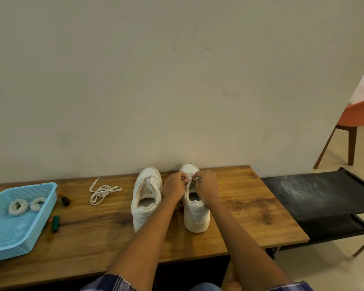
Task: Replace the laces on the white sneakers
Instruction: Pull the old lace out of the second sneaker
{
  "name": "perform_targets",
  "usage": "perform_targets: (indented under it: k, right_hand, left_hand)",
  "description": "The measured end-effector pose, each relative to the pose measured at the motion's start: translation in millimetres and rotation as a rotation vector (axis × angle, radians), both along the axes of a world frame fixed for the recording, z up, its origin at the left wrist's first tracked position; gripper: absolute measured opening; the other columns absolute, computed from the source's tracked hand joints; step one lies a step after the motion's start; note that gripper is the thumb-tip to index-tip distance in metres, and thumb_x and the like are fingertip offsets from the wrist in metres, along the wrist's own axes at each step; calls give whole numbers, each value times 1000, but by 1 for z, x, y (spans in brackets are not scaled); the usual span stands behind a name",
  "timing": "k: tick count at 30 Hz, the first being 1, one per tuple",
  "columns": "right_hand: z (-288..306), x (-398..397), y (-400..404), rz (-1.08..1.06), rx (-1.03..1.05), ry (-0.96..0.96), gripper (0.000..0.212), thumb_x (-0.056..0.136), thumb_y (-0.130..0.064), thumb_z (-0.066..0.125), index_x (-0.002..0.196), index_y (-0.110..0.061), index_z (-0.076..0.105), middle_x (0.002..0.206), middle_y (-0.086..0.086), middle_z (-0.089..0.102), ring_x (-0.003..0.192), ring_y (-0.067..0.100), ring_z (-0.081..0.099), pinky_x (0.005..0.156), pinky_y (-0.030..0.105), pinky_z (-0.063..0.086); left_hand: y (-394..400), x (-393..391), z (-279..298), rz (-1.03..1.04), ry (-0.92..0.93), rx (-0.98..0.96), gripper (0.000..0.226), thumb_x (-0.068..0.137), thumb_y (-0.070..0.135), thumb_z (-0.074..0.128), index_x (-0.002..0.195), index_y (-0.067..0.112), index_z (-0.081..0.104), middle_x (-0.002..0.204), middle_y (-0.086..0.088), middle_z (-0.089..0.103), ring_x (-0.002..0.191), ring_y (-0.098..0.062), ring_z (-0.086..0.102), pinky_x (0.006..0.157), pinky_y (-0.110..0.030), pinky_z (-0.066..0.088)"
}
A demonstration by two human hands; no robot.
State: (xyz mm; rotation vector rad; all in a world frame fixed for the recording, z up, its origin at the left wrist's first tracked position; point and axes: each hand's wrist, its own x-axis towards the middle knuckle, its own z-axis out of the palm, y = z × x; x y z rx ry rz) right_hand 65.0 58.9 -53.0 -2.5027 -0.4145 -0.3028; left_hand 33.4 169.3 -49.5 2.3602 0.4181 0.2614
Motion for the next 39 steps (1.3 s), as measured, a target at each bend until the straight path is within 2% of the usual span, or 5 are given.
perform_targets:
  k: [6, 21, 26, 33, 39]
  right_hand:
    - [-1, 0, 1, -10, 2, 3, 23, 94, -18, 50, 106, -16, 69, 109, 8, 62, 107, 24, 48, 88, 30, 38]
    - [4, -5, -1, -17, 71, -13, 22, 91, -13, 52, 104, -11, 69, 111, 9, 59, 109, 23, 46, 87, 28, 38]
    - [6, -8, -1, -35, 135, -28, 20, 90, -12, 54, 103, -7, 68, 111, 7, 57, 108, 20, 45, 81, 22, 36]
    - [7, -14, 0, -159, 239, -108, 16, 91, -10, 52, 101, -3, 64, 108, 7, 55, 104, 19, 46, 75, 22, 39]
    - [8, -16, 3, -229, 366, -140, 16, 96, -11, 41, 99, -5, 55, 96, 6, 54, 81, 17, 48, 64, 25, 34]
  left_hand:
    - [0, 4, 2, -65, 73, 93, 24, 98, 14, 41, 106, 6, 61, 113, -13, 61, 103, -32, 57, 87, -39, 44]
    - [6, 2, -4, -16, -127, -407, 43, 99, 41, 38, 96, 11, 69, 96, -8, 71, 91, -23, 64, 86, -36, 50]
    - [11, 4, -10, -25, -128, -256, 20, 93, 22, 56, 105, 9, 66, 103, -8, 69, 96, -22, 62, 84, -33, 47]
    - [-23, -7, 5, 58, -221, -241, 41, 86, 55, 55, 111, 22, 56, 101, 7, 62, 91, -11, 59, 71, -23, 48]
    - [-32, -7, 3, 137, -184, 51, 33, 100, 29, 35, 106, 12, 62, 104, -6, 66, 92, -20, 59, 69, -28, 38]
